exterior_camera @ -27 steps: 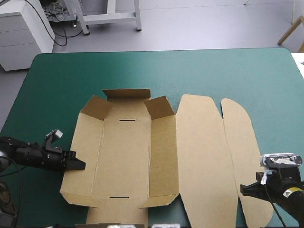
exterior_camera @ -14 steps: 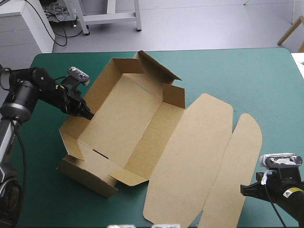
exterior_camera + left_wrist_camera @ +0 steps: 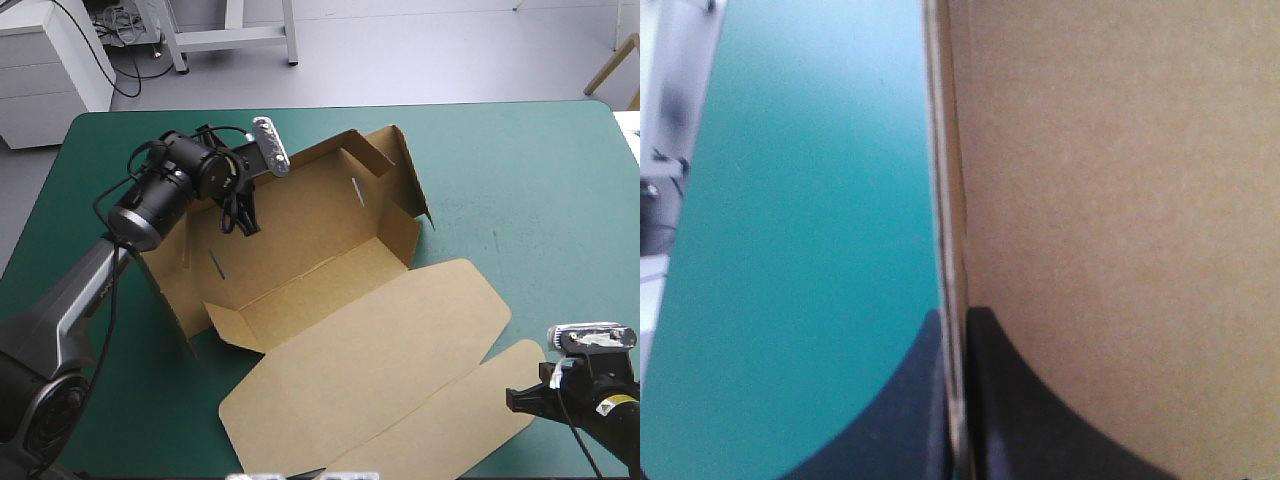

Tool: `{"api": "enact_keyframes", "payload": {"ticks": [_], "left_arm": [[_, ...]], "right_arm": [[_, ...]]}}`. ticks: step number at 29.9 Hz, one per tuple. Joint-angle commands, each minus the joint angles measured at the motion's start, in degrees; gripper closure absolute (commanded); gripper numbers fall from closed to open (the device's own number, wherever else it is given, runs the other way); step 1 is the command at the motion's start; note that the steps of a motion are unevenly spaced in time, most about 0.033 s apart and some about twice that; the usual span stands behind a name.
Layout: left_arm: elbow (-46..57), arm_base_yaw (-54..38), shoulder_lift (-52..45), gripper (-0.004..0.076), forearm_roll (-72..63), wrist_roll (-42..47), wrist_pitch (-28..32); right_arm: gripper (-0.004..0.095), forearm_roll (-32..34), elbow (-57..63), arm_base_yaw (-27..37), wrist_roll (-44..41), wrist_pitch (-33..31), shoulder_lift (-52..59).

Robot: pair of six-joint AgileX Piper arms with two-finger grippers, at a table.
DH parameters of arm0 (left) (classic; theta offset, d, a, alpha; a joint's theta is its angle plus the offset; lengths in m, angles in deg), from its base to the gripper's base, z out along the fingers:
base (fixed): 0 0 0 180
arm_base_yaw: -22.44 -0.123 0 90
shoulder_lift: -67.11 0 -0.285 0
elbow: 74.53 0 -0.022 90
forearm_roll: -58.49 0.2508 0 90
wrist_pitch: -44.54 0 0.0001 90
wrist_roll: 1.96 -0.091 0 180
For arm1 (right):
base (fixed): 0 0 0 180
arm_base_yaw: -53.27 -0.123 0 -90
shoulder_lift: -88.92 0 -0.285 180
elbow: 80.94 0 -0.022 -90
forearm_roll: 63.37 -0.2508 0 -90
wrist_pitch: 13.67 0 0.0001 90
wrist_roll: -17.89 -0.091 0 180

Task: Fold the box

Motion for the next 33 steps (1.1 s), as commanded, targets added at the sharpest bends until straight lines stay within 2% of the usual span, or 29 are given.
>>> {"api": "enact_keyframes", "payload": {"ticks": [1,6,10,14,17,21,33], "left_arm": [[-2.06,4.57,-2.35,0.0734,4.12,-0.55,6.7],[-2.06,10.66,-2.35,0.0734,4.52,-3.8,10.99],[-2.06,14.26,-2.35,0.0734,1.12,-7.37,11.0],[-2.06,16.43,-2.35,0.0734,-6.84,-14.95,10.6],[-1.85,17.92,-2.35,0.0734,-7.0,-16.93,11.05],[-0.38,19.95,-2.35,0.0734,-2.5,-15.38,12.57],[8.89,31.88,-2.48,0.0734,22.84,1.97,16.9]], "right_arm": [[0.0927,-0.64,-1.27,0.02,0.2,2.97,-0.32],[0.0927,-0.64,-1.27,0.02,0.2,2.97,-0.32],[0.0927,-0.64,-1.27,0.02,0.2,2.97,-0.32],[0.0927,-0.64,-1.27,0.02,0.2,2.97,-0.32],[0.0927,-0.54,-1.27,0.02,0.2,2.97,-0.32],[0.0927,-0.54,-1.27,0.02,0.2,2.97,-0.32],[0.0927,-0.54,-1.27,0.02,0.2,2.97,-0.32]]}}
